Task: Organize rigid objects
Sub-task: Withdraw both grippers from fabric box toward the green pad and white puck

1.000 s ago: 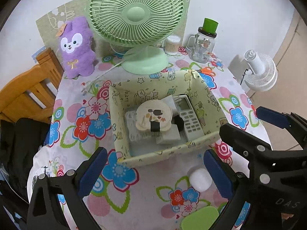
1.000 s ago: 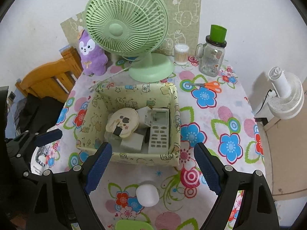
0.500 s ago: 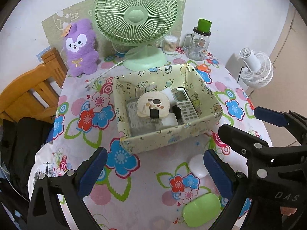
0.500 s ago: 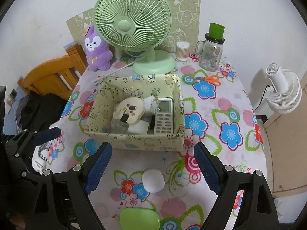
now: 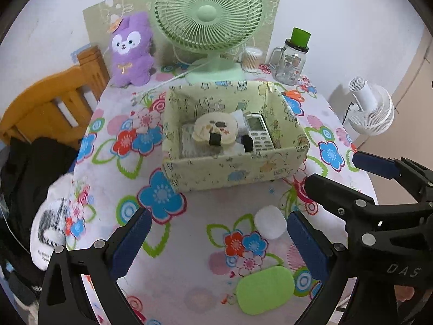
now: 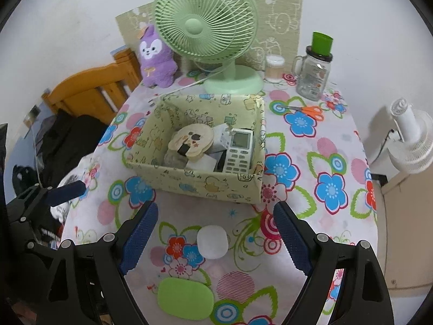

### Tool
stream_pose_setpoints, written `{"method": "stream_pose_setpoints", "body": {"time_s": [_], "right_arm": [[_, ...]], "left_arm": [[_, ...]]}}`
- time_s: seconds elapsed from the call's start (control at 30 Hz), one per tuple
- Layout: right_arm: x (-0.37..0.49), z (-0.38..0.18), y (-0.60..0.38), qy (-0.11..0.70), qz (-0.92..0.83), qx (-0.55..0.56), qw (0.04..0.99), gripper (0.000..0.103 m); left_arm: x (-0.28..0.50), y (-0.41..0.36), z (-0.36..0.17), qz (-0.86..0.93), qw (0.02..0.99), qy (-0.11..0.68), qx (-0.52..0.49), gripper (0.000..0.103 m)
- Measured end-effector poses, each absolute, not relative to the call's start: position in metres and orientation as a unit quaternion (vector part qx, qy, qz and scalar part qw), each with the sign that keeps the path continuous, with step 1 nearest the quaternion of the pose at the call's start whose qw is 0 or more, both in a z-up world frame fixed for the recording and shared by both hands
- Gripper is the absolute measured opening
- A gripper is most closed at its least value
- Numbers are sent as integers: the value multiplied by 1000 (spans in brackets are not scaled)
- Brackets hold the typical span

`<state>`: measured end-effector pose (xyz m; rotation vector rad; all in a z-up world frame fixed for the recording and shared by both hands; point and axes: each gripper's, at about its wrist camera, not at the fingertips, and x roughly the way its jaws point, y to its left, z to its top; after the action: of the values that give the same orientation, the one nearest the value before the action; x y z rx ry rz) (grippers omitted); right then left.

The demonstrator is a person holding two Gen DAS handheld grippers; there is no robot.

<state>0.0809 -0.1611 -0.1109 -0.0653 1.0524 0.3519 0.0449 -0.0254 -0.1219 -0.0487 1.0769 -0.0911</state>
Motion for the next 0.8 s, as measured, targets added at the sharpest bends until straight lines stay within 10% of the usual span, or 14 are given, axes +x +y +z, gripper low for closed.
{"method": "stream_pose_setpoints", "body": {"time_s": [0.8], "right_arm": [[61, -158, -183, 498, 235, -79, 831, 89]], "left_arm": [[7, -55, -173, 18, 835, 543, -91, 101]]}}
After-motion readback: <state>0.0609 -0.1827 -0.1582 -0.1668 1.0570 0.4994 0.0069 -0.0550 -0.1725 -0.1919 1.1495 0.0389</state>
